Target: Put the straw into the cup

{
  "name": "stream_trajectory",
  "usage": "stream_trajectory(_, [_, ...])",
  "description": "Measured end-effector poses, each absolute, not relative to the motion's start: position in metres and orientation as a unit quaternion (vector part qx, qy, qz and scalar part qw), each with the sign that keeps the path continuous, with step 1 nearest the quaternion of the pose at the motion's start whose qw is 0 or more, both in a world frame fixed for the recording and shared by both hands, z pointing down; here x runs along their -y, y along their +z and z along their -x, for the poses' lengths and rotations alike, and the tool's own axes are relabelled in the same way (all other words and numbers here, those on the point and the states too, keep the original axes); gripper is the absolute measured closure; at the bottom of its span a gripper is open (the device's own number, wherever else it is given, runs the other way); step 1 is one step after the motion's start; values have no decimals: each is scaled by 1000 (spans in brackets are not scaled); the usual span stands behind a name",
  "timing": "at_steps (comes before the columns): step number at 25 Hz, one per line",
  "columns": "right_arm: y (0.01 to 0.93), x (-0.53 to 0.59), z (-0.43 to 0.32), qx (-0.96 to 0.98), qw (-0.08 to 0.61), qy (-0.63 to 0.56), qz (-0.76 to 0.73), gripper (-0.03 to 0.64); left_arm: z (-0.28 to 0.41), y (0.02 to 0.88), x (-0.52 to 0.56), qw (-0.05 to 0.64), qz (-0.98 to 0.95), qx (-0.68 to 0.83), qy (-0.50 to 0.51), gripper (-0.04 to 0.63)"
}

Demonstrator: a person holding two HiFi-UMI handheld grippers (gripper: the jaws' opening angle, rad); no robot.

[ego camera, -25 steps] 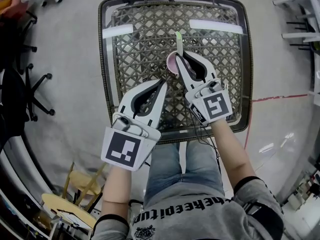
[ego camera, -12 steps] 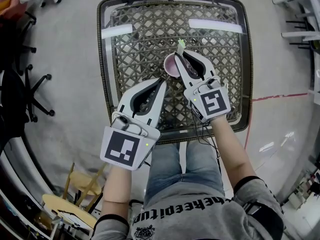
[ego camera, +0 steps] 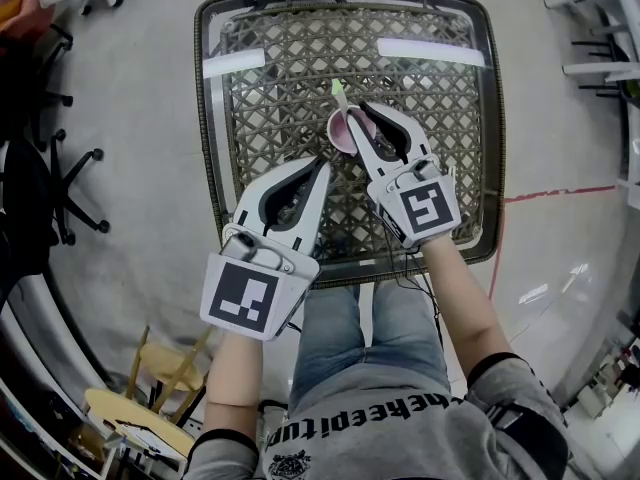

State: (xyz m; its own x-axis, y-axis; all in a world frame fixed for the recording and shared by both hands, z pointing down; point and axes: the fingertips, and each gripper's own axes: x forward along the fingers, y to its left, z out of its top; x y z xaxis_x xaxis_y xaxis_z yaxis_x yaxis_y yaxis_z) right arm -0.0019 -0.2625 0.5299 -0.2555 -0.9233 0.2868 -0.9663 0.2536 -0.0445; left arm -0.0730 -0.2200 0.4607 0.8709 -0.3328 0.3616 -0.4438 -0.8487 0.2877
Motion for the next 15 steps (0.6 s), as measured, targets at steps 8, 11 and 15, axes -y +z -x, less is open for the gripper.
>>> stream_trajectory(8, [507, 252, 10, 799, 91, 115, -584, 591, 71, 454, 218, 183, -949, 211, 147, 578])
stream_trajectory(11, [498, 247, 14, 806, 95, 112, -573, 621, 69, 447, 216, 183, -949, 215, 140, 578])
stream_trajectory(15, [481, 237, 24, 821, 92, 113, -552, 620, 67, 434, 212, 179, -949, 223, 133, 578])
